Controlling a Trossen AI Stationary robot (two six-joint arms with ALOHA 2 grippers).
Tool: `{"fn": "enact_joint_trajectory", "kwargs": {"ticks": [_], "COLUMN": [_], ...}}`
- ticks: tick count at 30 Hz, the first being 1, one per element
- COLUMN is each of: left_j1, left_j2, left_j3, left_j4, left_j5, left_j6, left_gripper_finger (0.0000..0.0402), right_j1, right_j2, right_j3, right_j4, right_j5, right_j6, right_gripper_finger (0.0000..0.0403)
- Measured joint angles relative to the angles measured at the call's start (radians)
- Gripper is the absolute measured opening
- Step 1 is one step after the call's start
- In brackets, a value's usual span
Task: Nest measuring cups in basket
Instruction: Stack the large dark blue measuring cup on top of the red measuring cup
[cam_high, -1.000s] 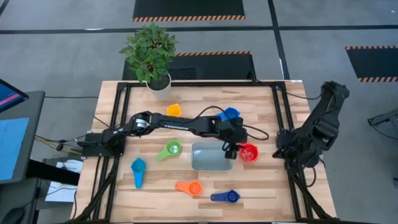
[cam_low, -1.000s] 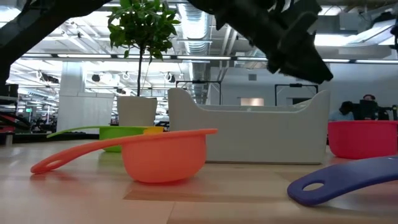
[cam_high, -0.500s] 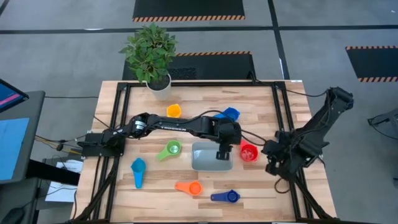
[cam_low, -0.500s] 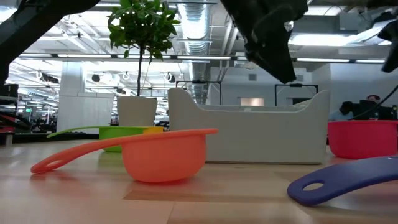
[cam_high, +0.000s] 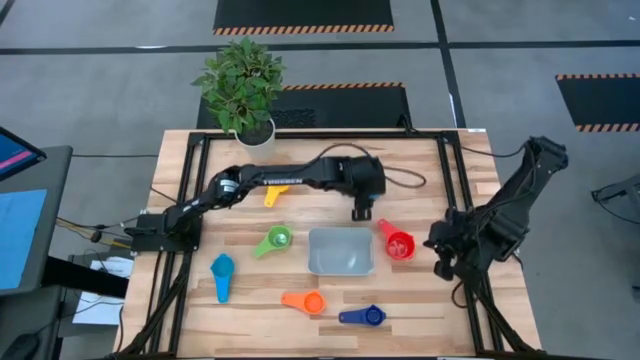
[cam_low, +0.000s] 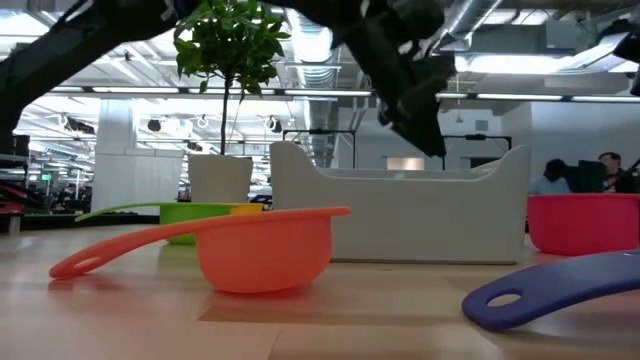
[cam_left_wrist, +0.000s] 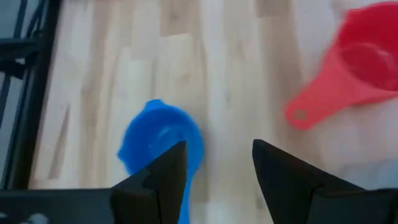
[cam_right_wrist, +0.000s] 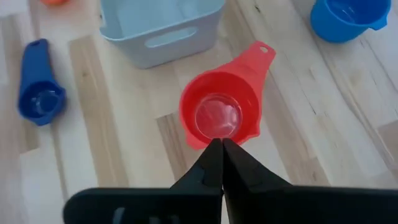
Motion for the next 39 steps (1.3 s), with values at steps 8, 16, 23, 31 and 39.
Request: {"fn": "enact_joint_trajectory", "kwargs": {"ticks": [8,16,23,31,39], "left_j1": [0.038,0.041,0.043,0.045,0.046], "left_j2": [0.091,0.113,0.124,0.134,0.134], "left_j3": [-0.001,0.000,0.000,0.000,0.000], "left_j4": [0.083,0.080,0.059,0.054,0.046], "left_j5": [0.107,0.021,0.021,0.027,0.028], "left_j6": [0.006,0.023,0.019,0.019,0.020], "left_gripper_finger": [0.0173,0.0173,0.0173,0.0173,0.0173], "right_j1": [0.015,0.013,0.013,0.013,0.013], "right_j2": [-0.033,-0.026,-0.026,-0.026,-0.026], "right_j3": [0.000,0.000,0.000,0.000,0.000], "right_j4": [0.004,0.018,0.033,0.036,0.050], "right_j5": [0.021,0.022,0.022,0.021,0.020], "right_j6": [0.001,0.002,-0.003,-0.004,-0.007], "right_gripper_finger": [0.0033,0.0032,0.0018,0.0034,0.0029]}}
